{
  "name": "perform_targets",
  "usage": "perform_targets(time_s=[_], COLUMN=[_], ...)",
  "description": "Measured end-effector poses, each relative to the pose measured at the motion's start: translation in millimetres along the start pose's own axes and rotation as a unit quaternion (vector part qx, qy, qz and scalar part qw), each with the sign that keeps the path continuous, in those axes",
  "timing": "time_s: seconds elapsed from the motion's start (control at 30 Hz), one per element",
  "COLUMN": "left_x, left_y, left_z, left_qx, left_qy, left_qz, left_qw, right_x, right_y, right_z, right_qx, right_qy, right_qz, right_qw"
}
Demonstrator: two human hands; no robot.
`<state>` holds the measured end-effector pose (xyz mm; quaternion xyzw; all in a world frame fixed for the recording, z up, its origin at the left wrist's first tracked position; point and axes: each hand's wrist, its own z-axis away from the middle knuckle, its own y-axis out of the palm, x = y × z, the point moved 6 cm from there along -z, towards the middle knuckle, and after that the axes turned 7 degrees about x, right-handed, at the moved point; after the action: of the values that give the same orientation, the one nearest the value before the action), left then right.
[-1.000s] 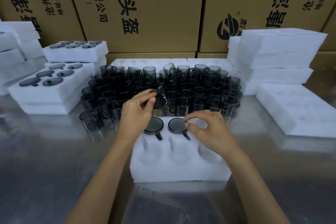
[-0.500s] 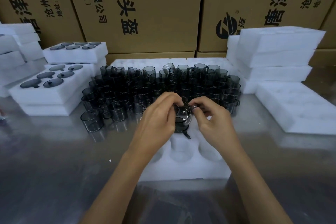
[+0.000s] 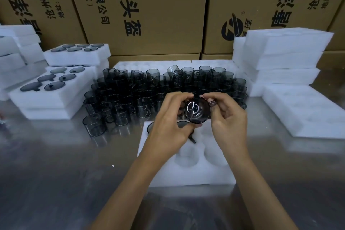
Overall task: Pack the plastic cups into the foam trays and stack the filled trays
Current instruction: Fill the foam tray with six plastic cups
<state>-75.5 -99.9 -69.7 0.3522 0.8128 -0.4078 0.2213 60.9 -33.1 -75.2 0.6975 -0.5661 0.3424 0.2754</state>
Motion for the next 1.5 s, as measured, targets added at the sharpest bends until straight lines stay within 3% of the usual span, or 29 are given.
perform_targets(time_s=[0.17, 0.4, 0.53, 0.7, 0.97, 1.23, 1.5], left_x=[11.3, 19.9, 20.9, 23.4, 24.4, 27.8, 26.1], left_y=[-3.0, 0.3, 14.1, 33.4, 45.8, 49.9, 52.1], left_z=[-0.7, -0.7, 0.7, 5.2, 1.4, 1.2, 4.2], left_qx=[0.009, 0.017, 0.076, 0.157, 0.181, 0.196, 0.204], left_qy=[-0.017, -0.059, -0.079, -0.083, -0.099, -0.094, -0.098], left_qz=[-0.004, 0.146, 0.134, 0.029, -0.027, -0.094, -0.138], left_qw=[1.0, 0.987, 0.985, 0.984, 0.978, 0.972, 0.964], right_x=[-2.9, -7.9, -5.8, -13.1, -31.0, -46.5, -56.2], right_y=[-0.4, -14.1, -28.9, -40.2, -47.0, -54.4, -53.3], right_z=[-0.8, -2.5, -2.3, 0.1, 1.7, -1.9, 6.1], right_qx=[0.052, 0.164, 0.224, 0.311, 0.3, 0.271, 0.333], right_qy=[0.059, 0.136, 0.156, 0.208, 0.277, 0.254, 0.261], right_qz=[-0.018, -0.004, 0.0, 0.074, 0.073, 0.135, 0.117], right_qw=[0.997, 0.977, 0.962, 0.925, 0.91, 0.918, 0.898])
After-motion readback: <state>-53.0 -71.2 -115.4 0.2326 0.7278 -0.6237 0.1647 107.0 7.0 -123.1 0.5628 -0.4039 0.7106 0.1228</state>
